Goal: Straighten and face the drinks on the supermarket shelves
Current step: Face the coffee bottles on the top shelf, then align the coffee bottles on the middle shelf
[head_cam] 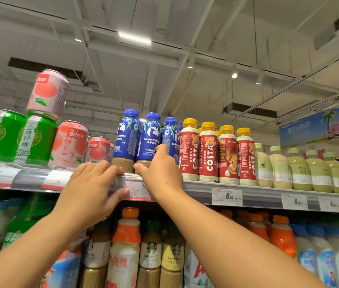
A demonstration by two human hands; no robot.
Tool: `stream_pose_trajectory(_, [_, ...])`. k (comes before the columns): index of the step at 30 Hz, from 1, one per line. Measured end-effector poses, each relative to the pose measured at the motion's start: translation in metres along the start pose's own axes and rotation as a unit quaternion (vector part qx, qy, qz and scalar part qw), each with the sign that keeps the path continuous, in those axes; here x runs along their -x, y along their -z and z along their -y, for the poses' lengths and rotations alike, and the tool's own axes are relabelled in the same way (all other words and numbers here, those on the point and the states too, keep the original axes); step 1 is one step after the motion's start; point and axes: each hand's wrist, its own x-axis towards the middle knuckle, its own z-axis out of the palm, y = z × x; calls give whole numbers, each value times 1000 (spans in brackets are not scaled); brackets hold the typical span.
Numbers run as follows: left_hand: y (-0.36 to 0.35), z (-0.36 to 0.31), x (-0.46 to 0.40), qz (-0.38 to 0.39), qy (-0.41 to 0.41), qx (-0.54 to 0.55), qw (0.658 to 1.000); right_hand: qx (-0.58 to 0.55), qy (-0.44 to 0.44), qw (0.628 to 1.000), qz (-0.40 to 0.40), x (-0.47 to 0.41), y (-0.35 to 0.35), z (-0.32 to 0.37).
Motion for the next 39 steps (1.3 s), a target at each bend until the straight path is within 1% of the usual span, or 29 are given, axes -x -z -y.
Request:
stream_pose_trajectory(2, [0, 0, -1, -5, -4, -5, 1000, -4, 9, 1000, 6, 2, 3, -1])
stream_pose_trajectory(4, [0, 0, -1, -9, -4, -14, 1000, -31, 37, 999, 16, 7, 8, -4])
stream_pose_trajectory(7, [0, -1, -2, -2, -1, -16, 1000, -72, 128, 989, 21, 24, 25, -22])
stream_pose_trajectory(9, [-1, -2, -1, -1, 2, -24, 1000, -28, 205, 978, 5, 38, 38, -46])
stream_pose_trajectory(11, [-3, -7, 2, -9, 9, -36, 999, 59, 242, 968, -22, 51, 52, -77])
stream_pose_trajectory(13, [-5, -17, 12, -27, 30, -42, 998, 123, 231, 965, -30, 63, 62, -107])
stream_pose_trajectory(15, [-7, -30, 29, -43, 40, -27, 998, 151, 192, 970, 2, 73, 68, -131])
stream_pose_trajectory(17, [-12, -45, 50, -64, -3, -7, 998, 173, 189, 966, 48, 77, 69, -148])
stream_pose_trajectory(19, [-17, -59, 71, -75, -72, 18, 994, 173, 210, 960, 67, 78, 66, -156])
stream_pose_trajectory(21, [-21, -70, 87, -39, -105, 45, 993, 162, 212, 961, 71, 79, 60, -158])
stream_pose_trajectory(22, [-23, -73, 93, -11, -104, 50, 993, 162, 205, 963, 71, 80, 57, -159])
stream_pose_trajectory(24, [-28, -73, 99, 42, -68, 48, 996, 172, 196, 963, 73, 85, 52, -161])
stream_pose_trajectory(26, [-33, -68, 98, 76, -30, 35, 996, 180, 201, 961, 69, 90, 50, -163])
stream_pose_trajectory(31, [-47, -58, 82, 122, 9, -50, 991, 171, 194, 964, 68, 90, 50, -165])
stream_pose_trajectory(36, [-54, -59, 68, 166, 47, -73, 982, 173, 191, 963, 79, 89, 53, -165])
stream_pose_trajectory(39, [-56, -59, 69, 169, 56, -74, 981, 161, 191, 965, 85, 88, 55, -166])
